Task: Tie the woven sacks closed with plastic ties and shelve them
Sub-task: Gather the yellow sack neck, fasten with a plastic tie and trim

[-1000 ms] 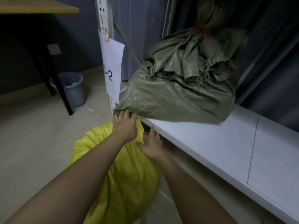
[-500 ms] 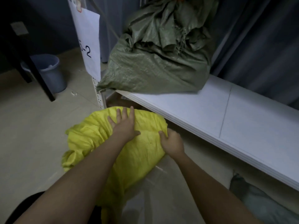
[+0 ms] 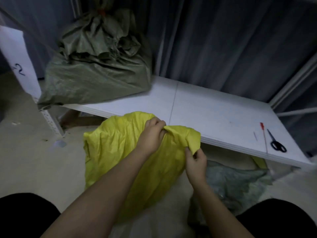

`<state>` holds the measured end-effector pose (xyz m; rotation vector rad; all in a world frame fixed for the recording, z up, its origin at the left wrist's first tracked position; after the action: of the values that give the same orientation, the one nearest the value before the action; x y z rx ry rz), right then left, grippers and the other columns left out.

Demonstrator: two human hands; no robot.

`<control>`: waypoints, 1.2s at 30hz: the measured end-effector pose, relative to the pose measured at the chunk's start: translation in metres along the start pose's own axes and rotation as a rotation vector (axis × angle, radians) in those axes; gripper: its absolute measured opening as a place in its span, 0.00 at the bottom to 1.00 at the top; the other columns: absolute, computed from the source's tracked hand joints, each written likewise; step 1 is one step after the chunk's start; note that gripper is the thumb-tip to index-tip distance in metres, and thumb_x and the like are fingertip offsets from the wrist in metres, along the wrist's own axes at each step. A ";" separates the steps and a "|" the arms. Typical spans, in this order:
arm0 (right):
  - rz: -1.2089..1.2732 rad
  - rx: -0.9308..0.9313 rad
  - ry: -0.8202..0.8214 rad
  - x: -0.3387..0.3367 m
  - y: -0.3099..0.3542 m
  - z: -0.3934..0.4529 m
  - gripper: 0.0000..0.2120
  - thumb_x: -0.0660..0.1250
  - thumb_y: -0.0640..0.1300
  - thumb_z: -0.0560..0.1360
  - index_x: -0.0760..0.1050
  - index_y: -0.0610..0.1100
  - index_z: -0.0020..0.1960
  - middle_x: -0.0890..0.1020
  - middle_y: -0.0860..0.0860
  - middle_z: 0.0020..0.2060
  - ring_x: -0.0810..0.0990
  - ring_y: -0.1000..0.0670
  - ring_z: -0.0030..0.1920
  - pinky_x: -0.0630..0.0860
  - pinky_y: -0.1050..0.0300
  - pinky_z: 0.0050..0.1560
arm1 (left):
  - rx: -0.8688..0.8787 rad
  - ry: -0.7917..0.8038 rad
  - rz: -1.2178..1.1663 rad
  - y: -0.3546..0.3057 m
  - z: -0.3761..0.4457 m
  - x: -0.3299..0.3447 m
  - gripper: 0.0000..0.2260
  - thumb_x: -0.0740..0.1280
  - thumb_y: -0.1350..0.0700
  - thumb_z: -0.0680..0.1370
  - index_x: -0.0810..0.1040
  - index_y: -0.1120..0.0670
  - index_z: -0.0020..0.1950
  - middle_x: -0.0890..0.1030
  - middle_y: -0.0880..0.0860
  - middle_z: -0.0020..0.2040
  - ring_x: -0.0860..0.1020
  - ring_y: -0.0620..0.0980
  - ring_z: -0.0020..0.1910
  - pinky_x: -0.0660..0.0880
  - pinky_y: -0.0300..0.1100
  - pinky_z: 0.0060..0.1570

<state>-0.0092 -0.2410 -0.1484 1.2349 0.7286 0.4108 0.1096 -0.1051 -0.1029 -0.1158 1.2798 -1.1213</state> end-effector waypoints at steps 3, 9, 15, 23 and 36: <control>0.280 0.185 0.097 -0.029 -0.005 0.005 0.21 0.71 0.58 0.67 0.79 0.42 0.51 0.83 0.44 0.46 0.80 0.48 0.48 0.77 0.50 0.52 | 0.061 0.017 -0.047 -0.024 -0.010 0.019 0.09 0.62 0.63 0.76 0.76 0.59 0.55 0.73 0.56 0.54 0.69 0.55 0.57 0.63 0.36 0.53; 0.535 0.739 0.430 -0.053 -0.013 0.016 0.33 0.52 0.66 0.76 0.79 0.39 0.57 0.83 0.40 0.51 0.83 0.43 0.49 0.77 0.47 0.52 | 0.109 0.420 -0.150 -0.043 -0.046 0.052 0.09 0.67 0.60 0.74 0.80 0.59 0.54 0.76 0.56 0.54 0.74 0.53 0.57 0.68 0.41 0.61; -0.056 0.298 0.345 -0.060 0.019 0.032 0.08 0.66 0.35 0.70 0.78 0.47 0.41 0.82 0.48 0.40 0.79 0.50 0.40 0.75 0.60 0.41 | -0.142 0.206 -0.104 -0.031 -0.050 0.008 0.20 0.57 0.54 0.70 0.79 0.53 0.57 0.77 0.53 0.59 0.72 0.52 0.62 0.66 0.39 0.63; 0.187 -0.037 0.260 -0.085 0.080 0.019 0.13 0.64 0.27 0.69 0.72 0.45 0.36 0.74 0.50 0.31 0.72 0.62 0.26 0.70 0.69 0.28 | -0.848 0.360 -0.188 0.035 -0.048 0.013 0.50 0.54 0.24 0.67 0.62 0.61 0.74 0.65 0.60 0.73 0.66 0.59 0.71 0.65 0.51 0.69; 0.499 0.098 -0.084 -0.112 0.089 0.034 0.15 0.60 0.27 0.73 0.68 0.44 0.51 0.78 0.49 0.36 0.75 0.54 0.30 0.72 0.65 0.29 | -0.643 0.055 -0.477 -0.024 -0.030 -0.007 0.07 0.63 0.66 0.74 0.77 0.57 0.48 0.79 0.56 0.43 0.78 0.54 0.45 0.75 0.46 0.44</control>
<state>-0.0568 -0.3109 -0.0279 1.5182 0.3638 0.7325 0.0728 -0.0973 -0.0939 -0.9130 1.6764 -1.0657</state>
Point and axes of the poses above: each hand's wrist, its own z-axis towards the middle knuckle, its own x-axis out of the palm, y = z × x, the point moved 5 cm from there along z, towards the middle knuckle
